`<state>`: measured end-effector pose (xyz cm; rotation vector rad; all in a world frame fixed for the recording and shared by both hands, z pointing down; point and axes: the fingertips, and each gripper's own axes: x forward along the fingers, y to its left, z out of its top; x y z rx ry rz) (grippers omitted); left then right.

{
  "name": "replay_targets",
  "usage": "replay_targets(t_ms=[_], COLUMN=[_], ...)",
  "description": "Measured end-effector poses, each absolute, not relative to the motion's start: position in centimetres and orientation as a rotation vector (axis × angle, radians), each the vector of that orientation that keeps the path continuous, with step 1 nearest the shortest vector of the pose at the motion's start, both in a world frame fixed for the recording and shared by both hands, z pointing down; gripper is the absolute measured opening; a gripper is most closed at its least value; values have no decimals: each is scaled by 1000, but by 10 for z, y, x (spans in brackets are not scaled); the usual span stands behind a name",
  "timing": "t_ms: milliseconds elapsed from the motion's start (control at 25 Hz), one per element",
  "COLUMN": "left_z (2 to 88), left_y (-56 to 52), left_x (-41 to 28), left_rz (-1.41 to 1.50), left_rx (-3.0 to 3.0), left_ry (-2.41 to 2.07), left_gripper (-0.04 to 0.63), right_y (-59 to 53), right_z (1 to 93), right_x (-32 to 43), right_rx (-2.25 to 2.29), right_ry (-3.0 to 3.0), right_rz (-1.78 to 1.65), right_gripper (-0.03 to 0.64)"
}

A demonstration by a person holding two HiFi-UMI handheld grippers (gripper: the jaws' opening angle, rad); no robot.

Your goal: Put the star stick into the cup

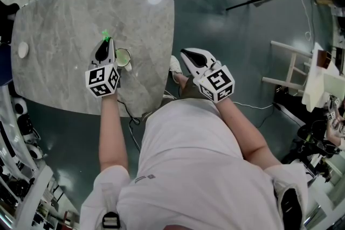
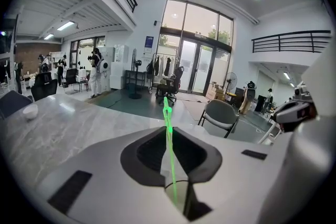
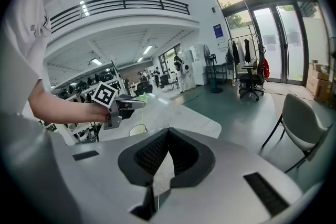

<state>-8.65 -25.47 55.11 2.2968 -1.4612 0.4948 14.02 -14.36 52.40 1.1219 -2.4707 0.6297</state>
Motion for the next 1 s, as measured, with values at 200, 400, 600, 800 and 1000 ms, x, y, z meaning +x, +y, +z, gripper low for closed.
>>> replay_targets(t_ms=[200, 400, 600, 800, 1000], left_z=[553, 554, 546, 535, 520], left_y=[-253, -251, -245, -228, -204], left_x=[-88, -90, -94, -102, -110], left_rz=[512, 517, 507, 498, 471], left_rx=[2288, 2276, 2270, 2262, 2254], left_ry=[-1458, -1472, -1488, -1525, -1566], left_gripper=[43, 51, 52, 51, 20], right_y=[-143, -145, -145, -145, -142], right_z=[523, 523, 517, 510, 498], right_x=[140, 139, 130, 116, 96], right_rx=[1122, 1111, 1084, 1031, 954], right_ry=[-2470, -2480, -2502, -2545, -2599], right_rz=[627, 620, 608, 585, 544], right_gripper=[9, 11, 11, 11, 11])
